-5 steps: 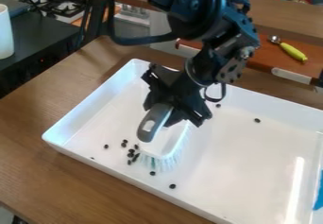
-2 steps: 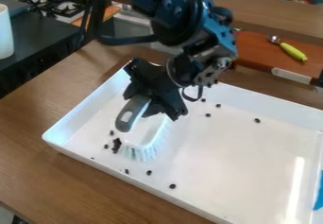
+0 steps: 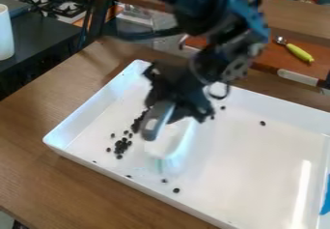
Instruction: Sweep into pile
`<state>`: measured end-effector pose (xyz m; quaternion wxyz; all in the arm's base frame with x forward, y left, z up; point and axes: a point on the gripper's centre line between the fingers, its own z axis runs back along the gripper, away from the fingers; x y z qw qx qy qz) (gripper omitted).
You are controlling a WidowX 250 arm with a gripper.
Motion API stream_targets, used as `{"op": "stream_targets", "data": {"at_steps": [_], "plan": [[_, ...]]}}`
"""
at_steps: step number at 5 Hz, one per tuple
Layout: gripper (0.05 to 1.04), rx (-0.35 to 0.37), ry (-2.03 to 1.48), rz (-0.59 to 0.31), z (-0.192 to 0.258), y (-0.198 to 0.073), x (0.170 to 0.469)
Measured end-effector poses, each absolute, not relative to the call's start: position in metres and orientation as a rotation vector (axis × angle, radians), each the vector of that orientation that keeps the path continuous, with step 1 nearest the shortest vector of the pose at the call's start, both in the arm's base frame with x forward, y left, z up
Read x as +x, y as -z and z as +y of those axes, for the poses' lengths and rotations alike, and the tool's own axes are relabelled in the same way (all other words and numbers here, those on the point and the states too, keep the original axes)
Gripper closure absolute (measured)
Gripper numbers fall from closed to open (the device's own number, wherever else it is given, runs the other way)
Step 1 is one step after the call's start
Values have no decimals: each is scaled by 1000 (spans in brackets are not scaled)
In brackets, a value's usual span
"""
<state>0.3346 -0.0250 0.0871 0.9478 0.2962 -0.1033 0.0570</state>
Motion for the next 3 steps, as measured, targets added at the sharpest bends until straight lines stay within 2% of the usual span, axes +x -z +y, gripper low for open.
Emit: {"op": "stream_targets", "data": {"at_steps": [2,3], "plan": [[588,502,-166,-325,-90,-131,350],[588,413,-156,-285,-130,-122,358]]}}
